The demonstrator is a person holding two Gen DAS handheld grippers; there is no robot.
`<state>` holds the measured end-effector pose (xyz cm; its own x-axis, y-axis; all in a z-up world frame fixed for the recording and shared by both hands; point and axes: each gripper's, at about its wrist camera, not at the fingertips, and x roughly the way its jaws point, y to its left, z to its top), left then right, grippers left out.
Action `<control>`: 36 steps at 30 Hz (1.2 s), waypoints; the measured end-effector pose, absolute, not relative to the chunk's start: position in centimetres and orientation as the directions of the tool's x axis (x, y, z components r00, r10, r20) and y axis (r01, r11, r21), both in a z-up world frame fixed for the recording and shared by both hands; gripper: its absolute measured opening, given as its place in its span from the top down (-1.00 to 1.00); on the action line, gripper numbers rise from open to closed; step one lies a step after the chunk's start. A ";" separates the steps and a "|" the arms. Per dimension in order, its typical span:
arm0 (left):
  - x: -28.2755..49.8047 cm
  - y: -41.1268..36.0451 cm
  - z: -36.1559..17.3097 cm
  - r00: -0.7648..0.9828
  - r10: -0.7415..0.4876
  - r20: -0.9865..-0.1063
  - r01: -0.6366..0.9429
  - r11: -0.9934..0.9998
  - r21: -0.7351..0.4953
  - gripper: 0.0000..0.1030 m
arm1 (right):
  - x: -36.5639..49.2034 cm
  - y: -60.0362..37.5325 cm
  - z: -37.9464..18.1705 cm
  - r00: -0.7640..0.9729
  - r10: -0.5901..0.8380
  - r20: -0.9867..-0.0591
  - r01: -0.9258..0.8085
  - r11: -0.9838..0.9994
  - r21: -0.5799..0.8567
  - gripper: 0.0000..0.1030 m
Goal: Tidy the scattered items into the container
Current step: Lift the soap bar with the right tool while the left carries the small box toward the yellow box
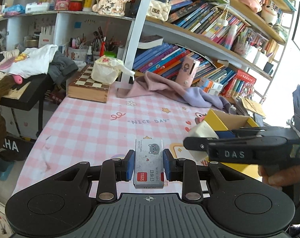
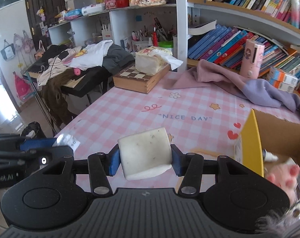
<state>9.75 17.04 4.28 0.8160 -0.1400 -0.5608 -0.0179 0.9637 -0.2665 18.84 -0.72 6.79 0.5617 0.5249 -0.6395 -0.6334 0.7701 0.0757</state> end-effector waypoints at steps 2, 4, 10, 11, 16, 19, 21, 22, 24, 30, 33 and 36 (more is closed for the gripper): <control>8.5 16.9 4.2 0.815 -0.143 -0.561 -0.018 0.962 -0.271 0.45 | 17.1 -1.4 6.6 0.569 0.511 -0.644 -0.624 0.779 0.067 0.06; 7.3 16.6 4.2 0.817 -0.146 -0.557 -0.012 0.963 -0.270 0.45 | 15.4 -2.1 6.3 0.567 0.504 -0.652 -0.615 0.785 0.072 0.06; 3.8 15.2 3.9 0.811 -0.174 -0.558 0.020 0.962 -0.271 0.45 | 10.5 -4.2 5.4 0.579 0.478 -0.661 -0.579 0.811 0.079 0.06; 3.2 14.9 3.9 0.809 -0.179 -0.560 0.024 0.962 -0.273 0.45 | 9.7 -4.6 5.3 0.585 0.472 -0.659 -0.574 0.816 0.075 0.06; 0.8 13.6 3.7 0.794 -0.208 -0.571 0.051 0.959 -0.279 0.45 | 6.1 -6.5 4.9 0.598 0.449 -0.664 -0.544 0.835 0.075 0.06; -0.1 13.2 4.1 0.795 -0.214 -0.568 0.067 0.961 -0.269 0.45 | 5.0 -7.6 4.9 0.601 0.438 -0.668 -0.515 0.852 0.095 0.06; -0.5 12.9 4.3 0.795 -0.219 -0.565 0.076 0.961 -0.265 0.45 | 4.4 -8.2 5.2 0.613 0.430 -0.663 -0.498 0.862 0.099 0.06; -0.5 12.8 4.3 0.794 -0.224 -0.565 0.081 0.961 -0.266 0.45 | 4.2 -8.5 5.4 0.617 0.426 -0.661 -0.493 0.865 0.097 0.06; -0.6 12.4 4.2 0.788 -0.240 -0.567 0.093 0.957 -0.275 0.45 | 3.6 -9.1 5.5 0.622 0.415 -0.664 -0.481 0.872 0.094 0.06; -1.0 11.2 4.1 0.775 -0.282 -0.566 0.130 0.947 -0.294 0.45 | 2.9 -10.8 5.6 0.619 0.376 -0.690 -0.437 0.894 0.096 0.06; -1.0 10.6 3.8 0.765 -0.298 -0.571 0.138 0.942 -0.306 0.45 | 2.3 -11.6 5.3 0.612 0.359 -0.705 -0.425 0.901 0.089 0.06; -0.7 9.5 3.5 0.747 -0.327 -0.579 0.166 0.935 -0.314 0.45 | 1.6 -12.8 5.0 0.618 0.330 -0.714 -0.400 0.913 0.076 0.06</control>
<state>-0.68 9.48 3.48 0.7465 -0.3272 -0.5793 0.1660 0.9348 -0.3141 1.61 -12.80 5.02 0.6180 0.3299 -0.7136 -0.3999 0.9134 0.0759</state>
